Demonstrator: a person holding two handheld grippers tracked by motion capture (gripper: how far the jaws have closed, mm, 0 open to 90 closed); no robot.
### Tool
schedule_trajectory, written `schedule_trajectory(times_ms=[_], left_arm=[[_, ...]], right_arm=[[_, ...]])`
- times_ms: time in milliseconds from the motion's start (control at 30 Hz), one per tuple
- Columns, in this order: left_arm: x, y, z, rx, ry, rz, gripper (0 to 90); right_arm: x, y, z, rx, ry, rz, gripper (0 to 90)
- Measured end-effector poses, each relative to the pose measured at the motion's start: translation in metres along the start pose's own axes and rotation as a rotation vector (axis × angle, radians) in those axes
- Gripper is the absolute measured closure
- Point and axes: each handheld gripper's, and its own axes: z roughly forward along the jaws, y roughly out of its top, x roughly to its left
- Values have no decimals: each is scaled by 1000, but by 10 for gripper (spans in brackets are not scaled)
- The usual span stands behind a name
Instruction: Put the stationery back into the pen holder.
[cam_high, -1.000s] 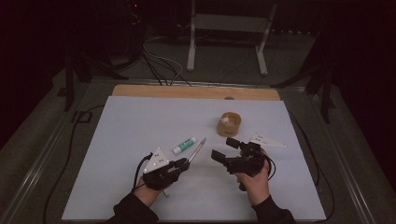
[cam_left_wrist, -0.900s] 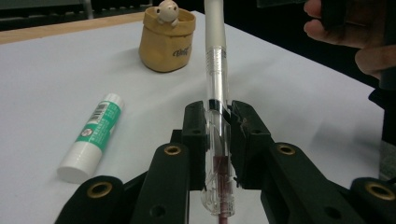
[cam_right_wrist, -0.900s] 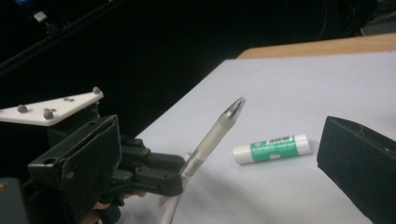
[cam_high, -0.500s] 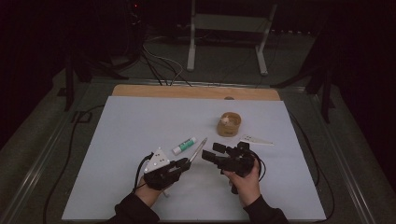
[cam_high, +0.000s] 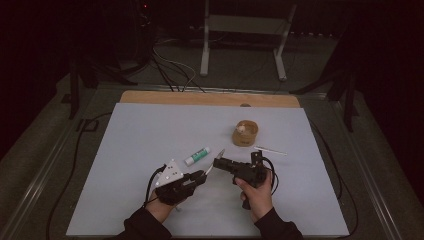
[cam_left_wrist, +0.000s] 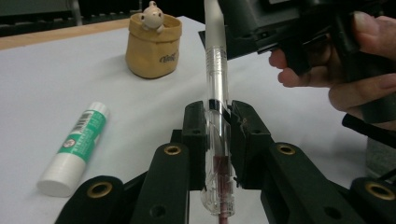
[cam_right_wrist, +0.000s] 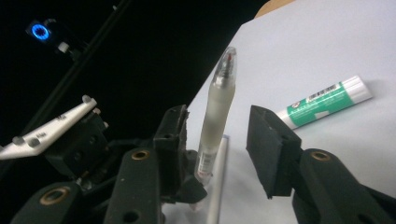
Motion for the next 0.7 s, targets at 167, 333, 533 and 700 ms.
schedule_trajectory(times_ms=[167,333,533,700], left_arm=[[-1,0,1,5,-13,2,781],[-1,-1,2,12,-26,3,781],[-2,-1,4,18,-29,9,781],[-1,0,4,25,-44,-5,770]], right_arm=[[-2,1,1,5,8,27,695],[-2,0,2,8,5,18,770],[0,-1,3,5,24,-4,801],[1,0,3,9,28,-28,802]])
